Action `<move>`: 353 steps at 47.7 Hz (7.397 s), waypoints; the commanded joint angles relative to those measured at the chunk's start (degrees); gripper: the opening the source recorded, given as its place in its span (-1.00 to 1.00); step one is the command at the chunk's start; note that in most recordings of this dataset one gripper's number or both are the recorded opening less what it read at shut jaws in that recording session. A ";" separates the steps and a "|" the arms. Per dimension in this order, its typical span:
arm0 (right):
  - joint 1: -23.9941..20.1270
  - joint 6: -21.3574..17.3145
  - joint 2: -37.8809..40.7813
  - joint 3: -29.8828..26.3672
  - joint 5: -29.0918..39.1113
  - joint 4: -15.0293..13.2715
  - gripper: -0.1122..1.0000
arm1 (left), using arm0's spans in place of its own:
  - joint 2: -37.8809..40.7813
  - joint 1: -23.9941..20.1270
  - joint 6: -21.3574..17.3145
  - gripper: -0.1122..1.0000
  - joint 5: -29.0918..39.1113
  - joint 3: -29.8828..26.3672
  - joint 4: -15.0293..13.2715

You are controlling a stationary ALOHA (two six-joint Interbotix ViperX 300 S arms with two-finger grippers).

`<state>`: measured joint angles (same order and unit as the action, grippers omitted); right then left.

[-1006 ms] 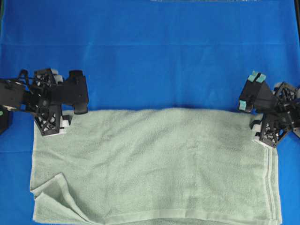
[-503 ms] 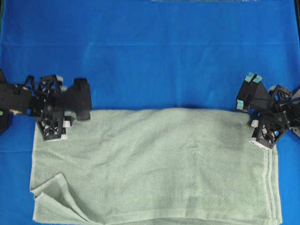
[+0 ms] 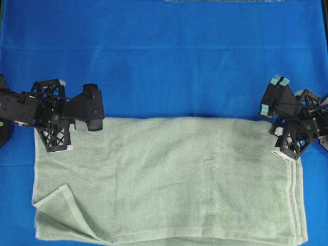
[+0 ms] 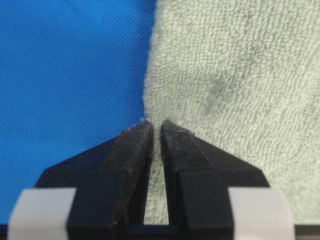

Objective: Fold a bath towel.

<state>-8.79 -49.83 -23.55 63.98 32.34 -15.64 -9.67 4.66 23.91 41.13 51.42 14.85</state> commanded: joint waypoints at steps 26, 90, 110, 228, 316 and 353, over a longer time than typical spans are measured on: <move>-10.63 2.55 -20.04 -27.51 38.32 -2.11 -0.58 | -13.80 10.99 1.05 -0.70 40.96 -30.41 0.18; 30.67 27.51 -0.18 -36.83 17.93 -20.57 -0.58 | -1.85 29.44 35.16 -0.70 24.08 -47.64 0.88; 8.44 17.14 -24.87 -32.61 41.04 -19.86 -0.58 | 12.30 30.32 25.40 -0.70 23.29 -68.91 0.97; 39.11 38.41 5.10 -20.83 14.06 8.35 0.34 | -29.79 18.19 26.72 0.74 9.14 2.11 1.41; 17.67 16.79 13.27 -27.25 6.94 4.13 -0.54 | -27.69 17.84 26.46 0.74 7.65 1.49 1.23; -5.45 5.36 41.57 -59.24 11.78 -4.04 -0.54 | -26.63 17.84 26.02 0.74 7.12 1.32 1.23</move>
<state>-14.06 -44.38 19.16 6.42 45.35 -19.51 -36.12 22.59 50.10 48.52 54.14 15.91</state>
